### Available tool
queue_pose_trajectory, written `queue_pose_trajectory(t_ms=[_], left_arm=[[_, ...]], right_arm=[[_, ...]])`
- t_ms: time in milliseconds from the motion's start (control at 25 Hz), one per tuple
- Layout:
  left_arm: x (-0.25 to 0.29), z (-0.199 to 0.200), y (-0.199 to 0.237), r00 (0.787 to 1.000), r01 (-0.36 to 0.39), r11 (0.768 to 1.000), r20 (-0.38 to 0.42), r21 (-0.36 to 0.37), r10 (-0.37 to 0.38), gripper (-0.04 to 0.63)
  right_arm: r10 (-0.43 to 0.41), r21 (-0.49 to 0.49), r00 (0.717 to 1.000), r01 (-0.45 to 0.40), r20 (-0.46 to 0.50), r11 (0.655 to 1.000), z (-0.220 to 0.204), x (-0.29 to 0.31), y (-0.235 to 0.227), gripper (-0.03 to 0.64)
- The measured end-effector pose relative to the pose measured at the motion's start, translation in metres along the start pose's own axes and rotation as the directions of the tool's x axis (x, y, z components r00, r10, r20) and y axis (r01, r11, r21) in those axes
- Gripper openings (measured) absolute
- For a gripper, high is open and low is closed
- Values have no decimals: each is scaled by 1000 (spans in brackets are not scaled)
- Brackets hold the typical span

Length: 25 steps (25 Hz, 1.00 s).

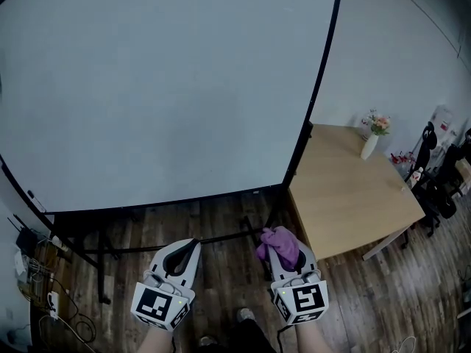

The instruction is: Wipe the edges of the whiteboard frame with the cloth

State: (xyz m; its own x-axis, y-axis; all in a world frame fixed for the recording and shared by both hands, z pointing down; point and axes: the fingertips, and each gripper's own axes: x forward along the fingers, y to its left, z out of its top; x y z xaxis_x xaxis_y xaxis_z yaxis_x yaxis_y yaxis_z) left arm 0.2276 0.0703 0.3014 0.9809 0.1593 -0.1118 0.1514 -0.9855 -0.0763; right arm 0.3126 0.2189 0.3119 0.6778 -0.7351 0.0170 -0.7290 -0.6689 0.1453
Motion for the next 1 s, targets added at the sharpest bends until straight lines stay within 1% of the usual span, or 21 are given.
queue_pose_trajectory(t_ms=[280,680,1000], left_arm=[[-21,10,-3,1000,-3,1000,19,6,3,17],[-51,20,0,999,-22,1000,46,17,21,17],[-60,20,3,999,-22,1000,48,9,22,17]], right_arm=[[26,-40,1000,-25,15,999,11,-16,25,95],[69,-35,997,-68,46,997,20,-28,61,96],[83,-24,995,-82,54,996,20,-31,76,97]])
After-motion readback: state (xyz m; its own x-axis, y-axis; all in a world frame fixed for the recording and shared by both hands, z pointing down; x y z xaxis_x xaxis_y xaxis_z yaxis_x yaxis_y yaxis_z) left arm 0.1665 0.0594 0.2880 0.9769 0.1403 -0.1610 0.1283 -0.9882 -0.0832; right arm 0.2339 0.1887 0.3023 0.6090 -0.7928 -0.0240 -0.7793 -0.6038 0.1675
